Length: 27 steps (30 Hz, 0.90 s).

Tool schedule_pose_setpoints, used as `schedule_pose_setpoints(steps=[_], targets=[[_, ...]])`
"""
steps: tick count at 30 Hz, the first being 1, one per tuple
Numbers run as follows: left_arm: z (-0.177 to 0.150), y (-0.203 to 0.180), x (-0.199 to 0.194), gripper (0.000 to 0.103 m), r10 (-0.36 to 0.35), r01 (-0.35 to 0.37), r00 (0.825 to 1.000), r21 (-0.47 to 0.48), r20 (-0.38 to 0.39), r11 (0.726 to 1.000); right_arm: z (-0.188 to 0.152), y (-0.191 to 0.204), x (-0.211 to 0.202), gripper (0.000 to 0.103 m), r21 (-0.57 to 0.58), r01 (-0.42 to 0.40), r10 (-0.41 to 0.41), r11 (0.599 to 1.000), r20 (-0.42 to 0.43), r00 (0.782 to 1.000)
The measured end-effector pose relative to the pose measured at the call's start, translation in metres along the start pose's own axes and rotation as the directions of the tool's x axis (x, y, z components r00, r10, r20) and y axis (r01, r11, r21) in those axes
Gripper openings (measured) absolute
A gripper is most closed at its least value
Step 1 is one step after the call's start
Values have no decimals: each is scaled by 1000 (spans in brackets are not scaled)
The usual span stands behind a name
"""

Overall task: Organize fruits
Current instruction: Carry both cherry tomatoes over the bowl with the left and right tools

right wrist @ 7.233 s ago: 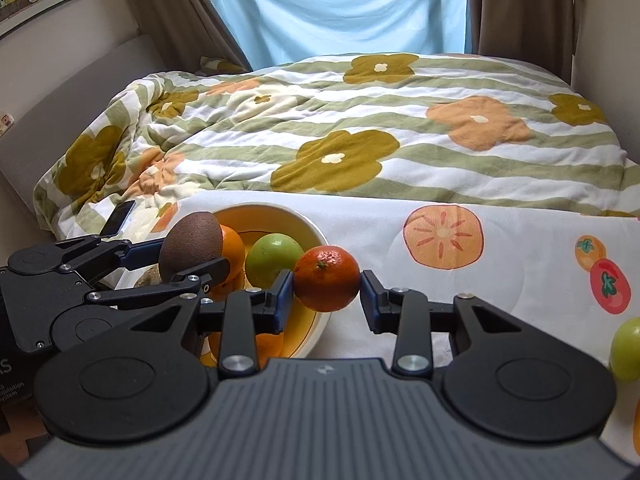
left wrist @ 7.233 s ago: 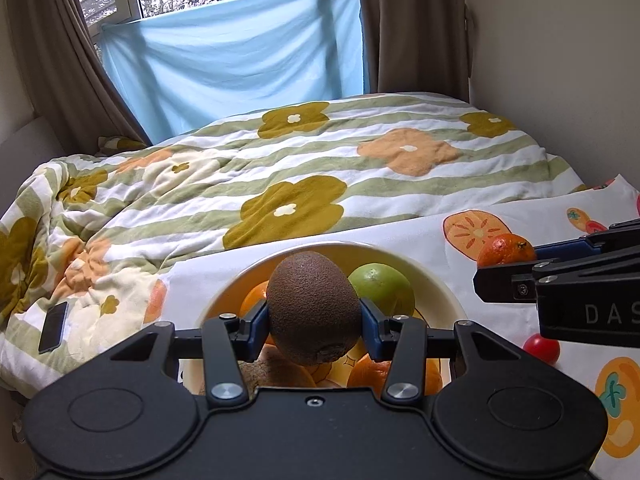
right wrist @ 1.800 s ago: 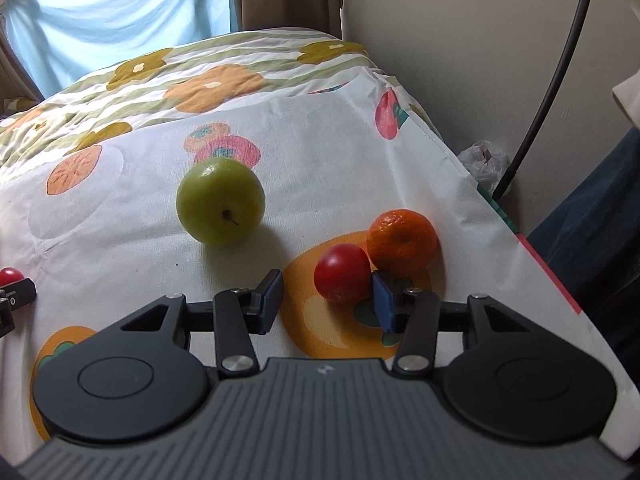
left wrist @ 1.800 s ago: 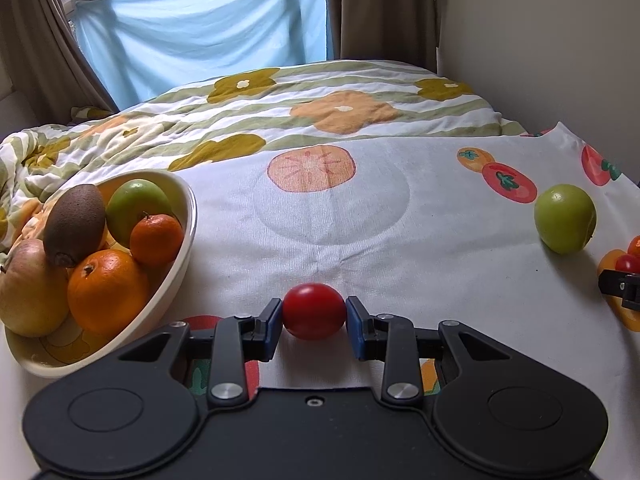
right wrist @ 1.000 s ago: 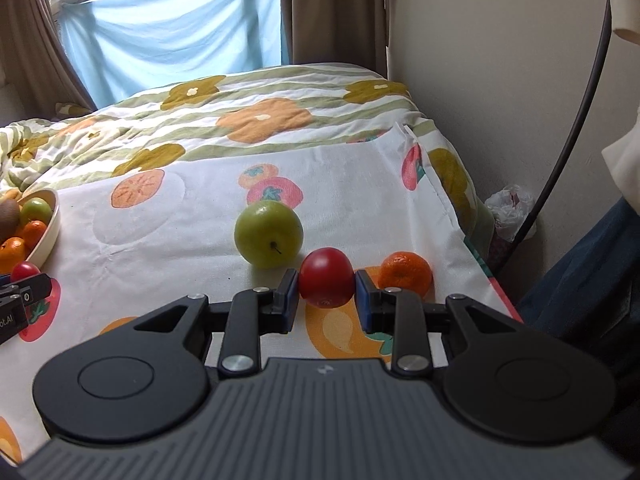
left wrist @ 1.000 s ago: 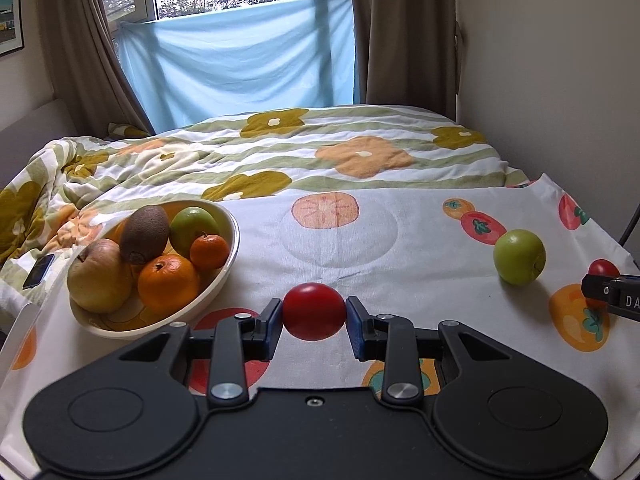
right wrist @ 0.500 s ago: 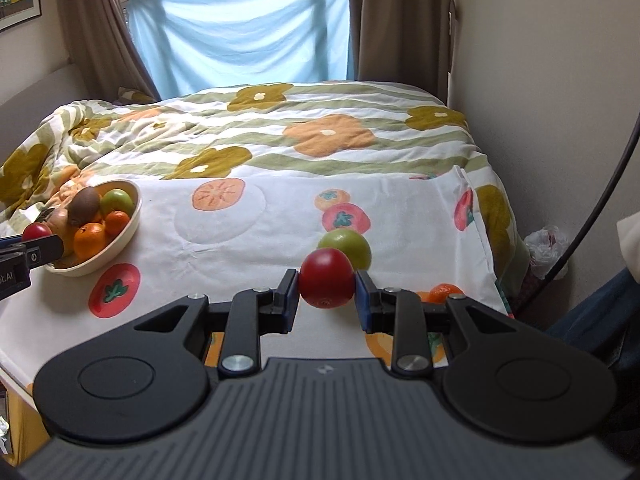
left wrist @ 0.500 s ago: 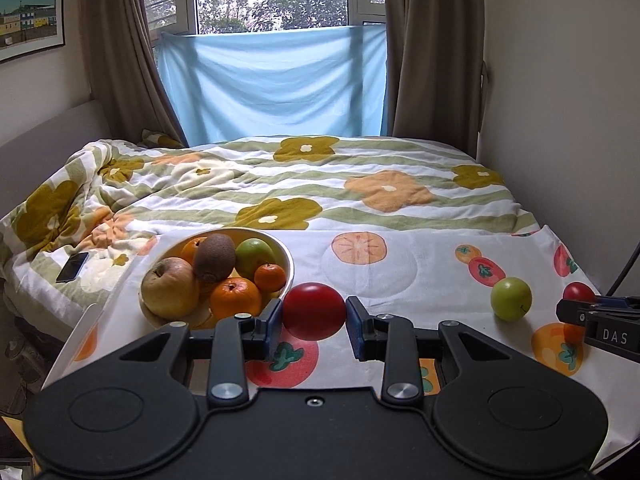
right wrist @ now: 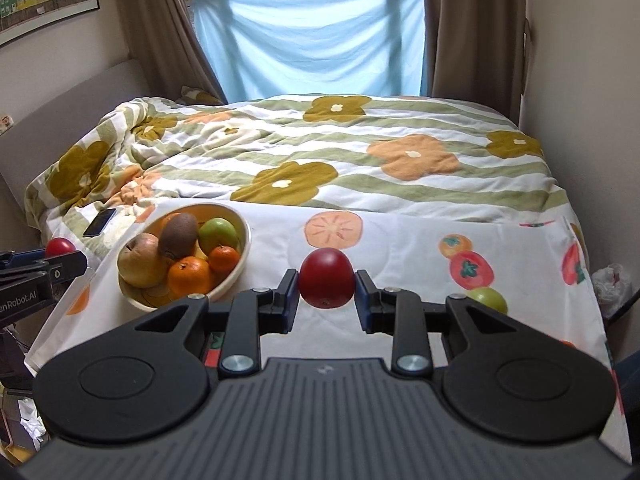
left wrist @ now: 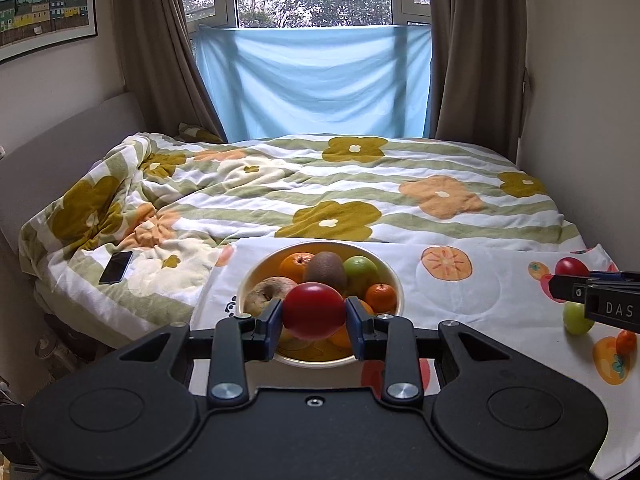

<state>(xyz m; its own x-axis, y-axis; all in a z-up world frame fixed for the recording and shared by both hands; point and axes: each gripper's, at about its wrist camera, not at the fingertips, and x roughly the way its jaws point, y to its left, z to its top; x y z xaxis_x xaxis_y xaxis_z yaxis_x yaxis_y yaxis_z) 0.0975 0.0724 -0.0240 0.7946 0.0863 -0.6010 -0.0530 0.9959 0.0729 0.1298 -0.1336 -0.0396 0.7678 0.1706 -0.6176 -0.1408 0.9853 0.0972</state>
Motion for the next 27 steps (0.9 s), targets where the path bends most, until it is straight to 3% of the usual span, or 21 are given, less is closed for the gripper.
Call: schedule_pose_setpoints(steps=[14,27], targets=[[48,64,82,37,-57,58,997,41,-45,997,67,86,86,44,-17,-23,23,1000,3,1000],[50,85,179,37,-130,144,977,75,-170,987,80,119,176,44,5,-18,18,1000,-91,996]])
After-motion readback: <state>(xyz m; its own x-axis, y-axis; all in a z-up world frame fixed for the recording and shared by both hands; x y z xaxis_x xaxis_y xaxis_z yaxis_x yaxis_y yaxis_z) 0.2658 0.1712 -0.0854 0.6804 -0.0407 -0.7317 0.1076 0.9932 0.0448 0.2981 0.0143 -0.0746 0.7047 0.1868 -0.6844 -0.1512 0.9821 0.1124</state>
